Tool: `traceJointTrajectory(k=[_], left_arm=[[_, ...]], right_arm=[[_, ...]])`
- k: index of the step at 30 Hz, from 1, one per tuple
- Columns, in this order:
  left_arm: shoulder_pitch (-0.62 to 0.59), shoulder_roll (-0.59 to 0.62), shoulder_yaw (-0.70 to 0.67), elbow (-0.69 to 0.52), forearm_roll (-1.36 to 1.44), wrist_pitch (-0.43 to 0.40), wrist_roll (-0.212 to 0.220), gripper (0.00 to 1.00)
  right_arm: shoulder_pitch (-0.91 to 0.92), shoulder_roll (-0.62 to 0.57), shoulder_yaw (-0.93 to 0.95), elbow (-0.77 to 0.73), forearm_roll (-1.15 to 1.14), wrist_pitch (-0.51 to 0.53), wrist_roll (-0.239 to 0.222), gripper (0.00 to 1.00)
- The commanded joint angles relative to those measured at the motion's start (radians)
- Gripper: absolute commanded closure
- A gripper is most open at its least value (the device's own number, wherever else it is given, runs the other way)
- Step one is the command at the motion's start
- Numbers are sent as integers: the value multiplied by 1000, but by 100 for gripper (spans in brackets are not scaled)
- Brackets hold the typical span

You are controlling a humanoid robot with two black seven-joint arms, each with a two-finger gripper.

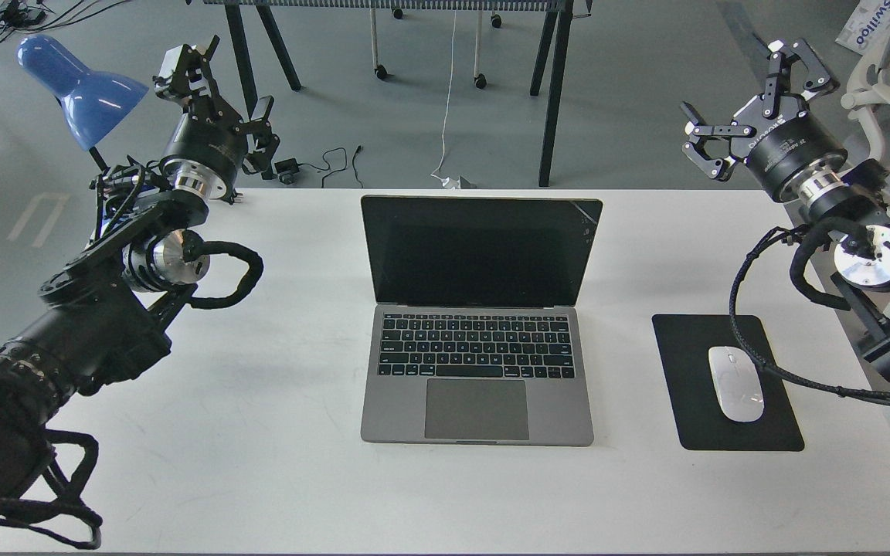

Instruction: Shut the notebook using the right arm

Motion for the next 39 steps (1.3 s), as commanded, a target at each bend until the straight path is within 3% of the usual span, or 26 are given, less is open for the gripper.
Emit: traceJointTrajectory(k=[1, 13, 23, 30, 35, 39], left_arm=[[0, -2, 3, 0, 6, 6, 0, 0], [0, -2, 3, 0, 1, 0, 0, 0], [0, 0, 3, 0, 1, 0, 0, 0], [0, 0, 3, 0, 0, 0, 0, 0], [0, -2, 3, 0, 0, 0, 0, 0], [0, -2, 3, 0, 0, 0, 0, 0]], right_arm=[[0, 2, 0, 0, 0, 0, 0, 0], [38, 12, -28, 0, -6, -4, -3, 0], [365, 20, -452, -40, -69, -66, -19, 0], [478, 164, -750, -228, -109, -76, -22, 0], [485, 271, -769, -369, -221, -98, -20, 0], [485, 295, -766, -380, -225, -92, -22, 0]])
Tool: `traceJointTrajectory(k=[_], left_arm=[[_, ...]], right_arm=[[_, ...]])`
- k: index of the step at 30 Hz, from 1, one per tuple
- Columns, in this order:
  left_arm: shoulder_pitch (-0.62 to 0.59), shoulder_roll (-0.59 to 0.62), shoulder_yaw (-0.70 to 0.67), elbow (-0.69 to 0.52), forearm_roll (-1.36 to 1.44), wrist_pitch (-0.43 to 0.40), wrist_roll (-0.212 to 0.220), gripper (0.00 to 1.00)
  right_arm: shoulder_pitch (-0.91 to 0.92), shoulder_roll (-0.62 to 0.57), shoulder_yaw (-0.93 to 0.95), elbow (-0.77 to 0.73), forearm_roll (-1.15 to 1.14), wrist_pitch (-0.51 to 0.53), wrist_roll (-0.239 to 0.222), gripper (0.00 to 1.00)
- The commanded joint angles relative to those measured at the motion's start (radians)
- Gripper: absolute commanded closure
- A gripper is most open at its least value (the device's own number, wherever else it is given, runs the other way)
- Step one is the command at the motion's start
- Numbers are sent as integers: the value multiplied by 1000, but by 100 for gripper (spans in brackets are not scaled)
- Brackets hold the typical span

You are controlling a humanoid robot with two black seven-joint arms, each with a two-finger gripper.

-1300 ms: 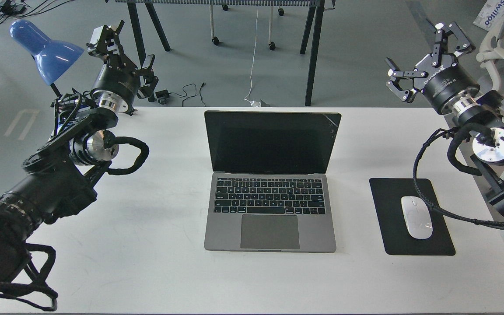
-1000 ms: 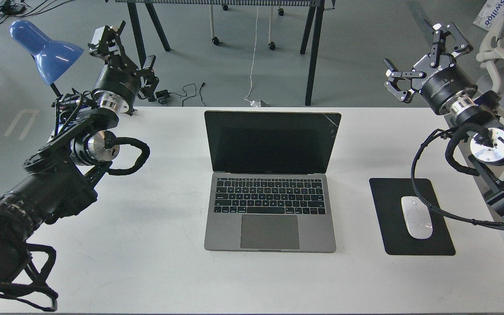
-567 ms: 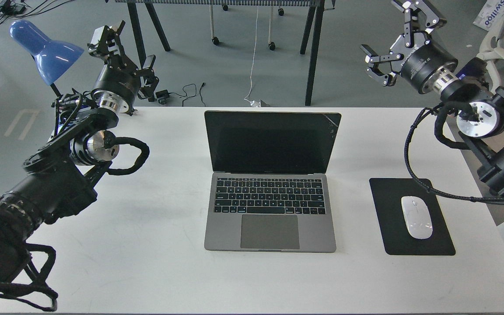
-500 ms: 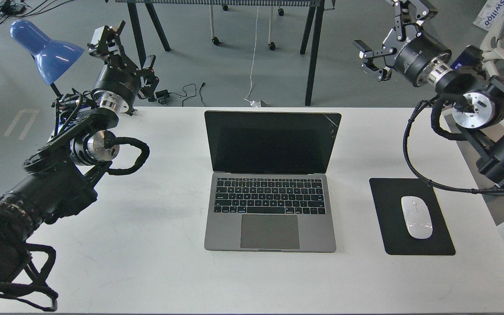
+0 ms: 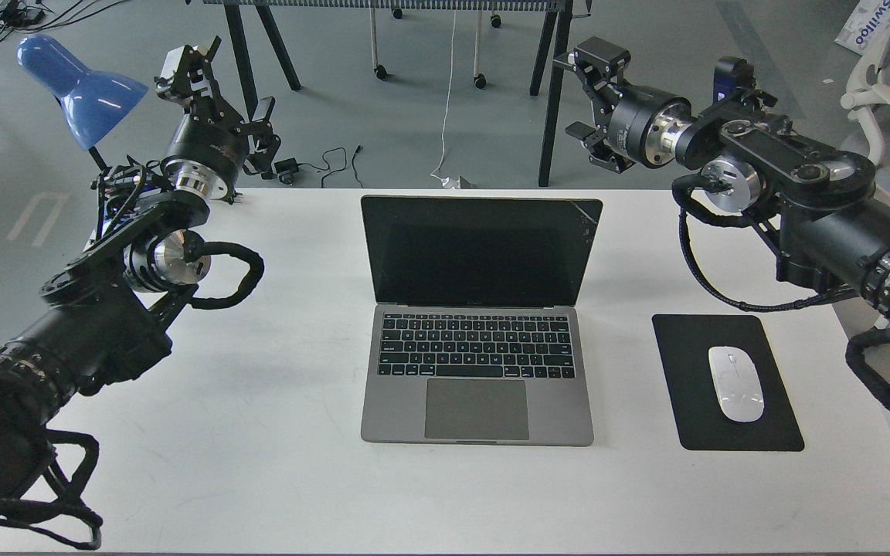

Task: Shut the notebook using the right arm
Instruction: 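Move the right gripper over the top edge of the laptop screen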

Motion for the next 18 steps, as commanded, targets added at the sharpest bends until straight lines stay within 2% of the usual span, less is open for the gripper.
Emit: traceJointTrajectory(k=[1, 18], left_arm=[[0, 0, 0, 0, 0, 0, 0, 0], [0, 0, 0, 0, 0, 0, 0, 0]], right_arm=[[-1, 16, 0, -8, -6, 6, 0, 0], [-25, 82, -63, -13, -23, 8, 7, 0]])
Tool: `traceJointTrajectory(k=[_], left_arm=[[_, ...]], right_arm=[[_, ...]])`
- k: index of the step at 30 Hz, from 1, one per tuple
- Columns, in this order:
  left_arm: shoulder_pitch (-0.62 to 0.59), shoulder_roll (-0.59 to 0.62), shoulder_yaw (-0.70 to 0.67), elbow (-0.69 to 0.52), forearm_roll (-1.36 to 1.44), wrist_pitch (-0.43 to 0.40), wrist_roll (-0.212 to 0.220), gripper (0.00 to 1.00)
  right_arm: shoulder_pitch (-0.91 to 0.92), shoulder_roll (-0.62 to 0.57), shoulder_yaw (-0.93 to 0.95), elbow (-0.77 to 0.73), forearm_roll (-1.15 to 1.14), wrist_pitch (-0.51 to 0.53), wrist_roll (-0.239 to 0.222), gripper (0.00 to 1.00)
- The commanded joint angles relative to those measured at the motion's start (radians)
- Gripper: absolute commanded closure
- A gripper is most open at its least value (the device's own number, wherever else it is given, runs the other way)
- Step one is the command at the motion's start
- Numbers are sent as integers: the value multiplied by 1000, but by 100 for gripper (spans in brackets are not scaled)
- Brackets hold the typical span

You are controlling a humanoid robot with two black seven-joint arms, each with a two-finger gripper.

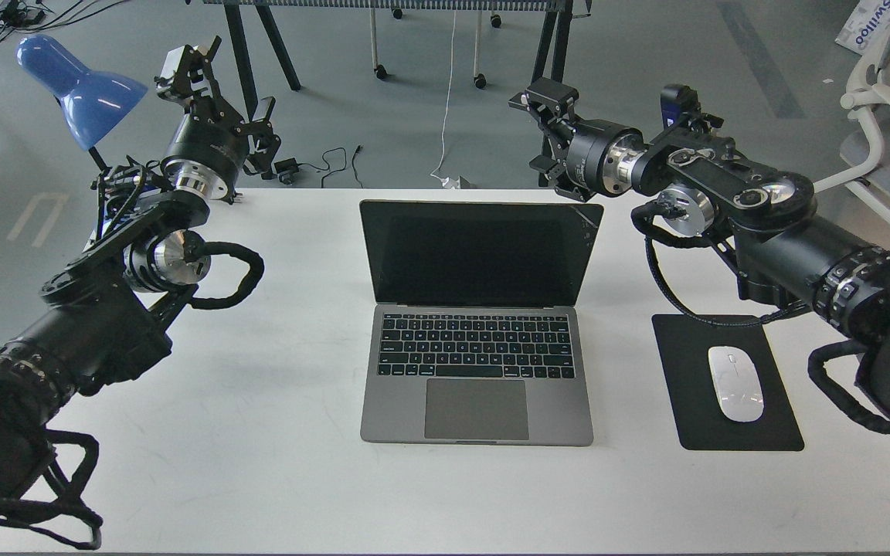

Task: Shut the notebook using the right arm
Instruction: 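Move the right gripper over the top edge of the laptop screen, then push the laptop screen down toward the keyboard with the right gripper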

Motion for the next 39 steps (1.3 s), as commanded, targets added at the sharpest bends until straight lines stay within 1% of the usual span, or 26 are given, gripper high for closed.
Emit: traceJointTrajectory(k=[1, 7, 11, 17, 20, 32, 39], left_arm=[[0, 1, 0, 0, 0, 0, 0, 0], [0, 1, 0, 0, 0, 0, 0, 0], [0, 0, 0, 0, 0, 0, 0, 0], [0, 1, 0, 0, 0, 0, 0, 0], [0, 1, 0, 0, 0, 0, 0, 0], [0, 1, 0, 0, 0, 0, 0, 0], [0, 1, 0, 0, 0, 0, 0, 0]], right_arm=[[-2, 3, -1, 2, 0, 0, 1, 0], [-2, 1, -9, 16, -2, 4, -3, 0], [3, 1, -64, 25, -2, 24, 1, 0], [4, -9, -115, 118, -2, 49, -3, 0], [-1, -48, -116, 173, -2, 61, -3, 0], [-20, -262, -135, 549, -2, 69, -3, 0], [-50, -336, -145, 703, -18, 69, -4, 0]])
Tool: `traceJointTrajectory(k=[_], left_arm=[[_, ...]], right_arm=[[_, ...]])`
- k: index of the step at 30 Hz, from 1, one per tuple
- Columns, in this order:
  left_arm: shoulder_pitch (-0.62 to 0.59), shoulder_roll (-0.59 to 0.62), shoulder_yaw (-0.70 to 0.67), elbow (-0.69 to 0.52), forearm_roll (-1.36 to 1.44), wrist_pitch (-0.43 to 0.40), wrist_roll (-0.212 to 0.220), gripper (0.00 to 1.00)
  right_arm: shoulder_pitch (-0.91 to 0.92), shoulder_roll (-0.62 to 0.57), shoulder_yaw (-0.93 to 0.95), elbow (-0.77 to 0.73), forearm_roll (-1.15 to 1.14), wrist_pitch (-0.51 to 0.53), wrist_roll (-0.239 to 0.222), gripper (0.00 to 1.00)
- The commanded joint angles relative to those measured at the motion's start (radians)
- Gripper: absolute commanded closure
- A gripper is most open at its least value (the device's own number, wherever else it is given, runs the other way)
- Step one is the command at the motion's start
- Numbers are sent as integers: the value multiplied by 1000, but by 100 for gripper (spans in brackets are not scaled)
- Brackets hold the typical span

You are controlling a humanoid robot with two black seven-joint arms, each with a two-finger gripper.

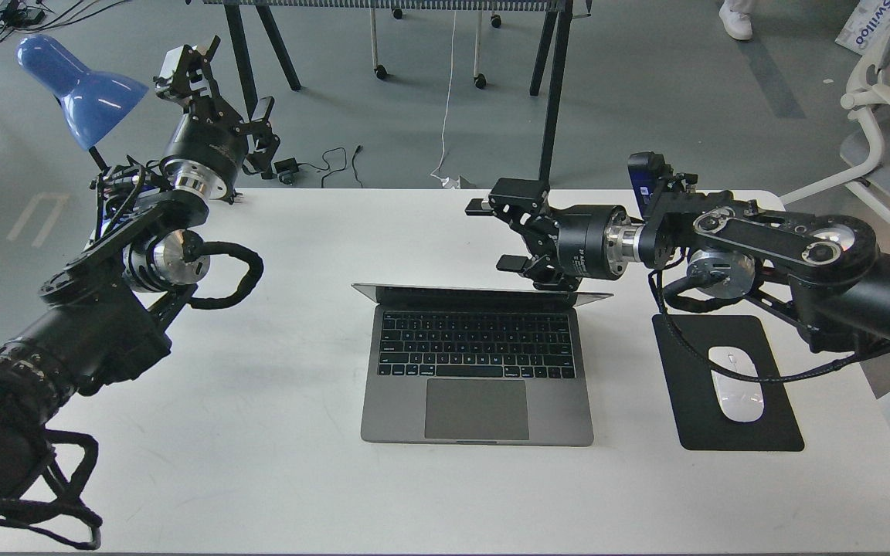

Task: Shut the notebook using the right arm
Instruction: 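Push the laptop screen down toward the keyboard with the right gripper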

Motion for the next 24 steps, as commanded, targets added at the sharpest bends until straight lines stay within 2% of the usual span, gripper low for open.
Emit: traceJointTrajectory(k=[1, 8, 24], left_arm=[[0, 0, 0, 0, 0, 0, 0, 0], [0, 0, 0, 0, 0, 0, 0, 0], [0, 0, 0, 0, 0, 0, 0, 0]], right_arm=[[-27, -27, -9, 73, -27, 0, -1, 0], [-115, -41, -11, 147, -99, -2, -5, 0], [-289, -35, -12, 126, -253, -26, -6, 0]])
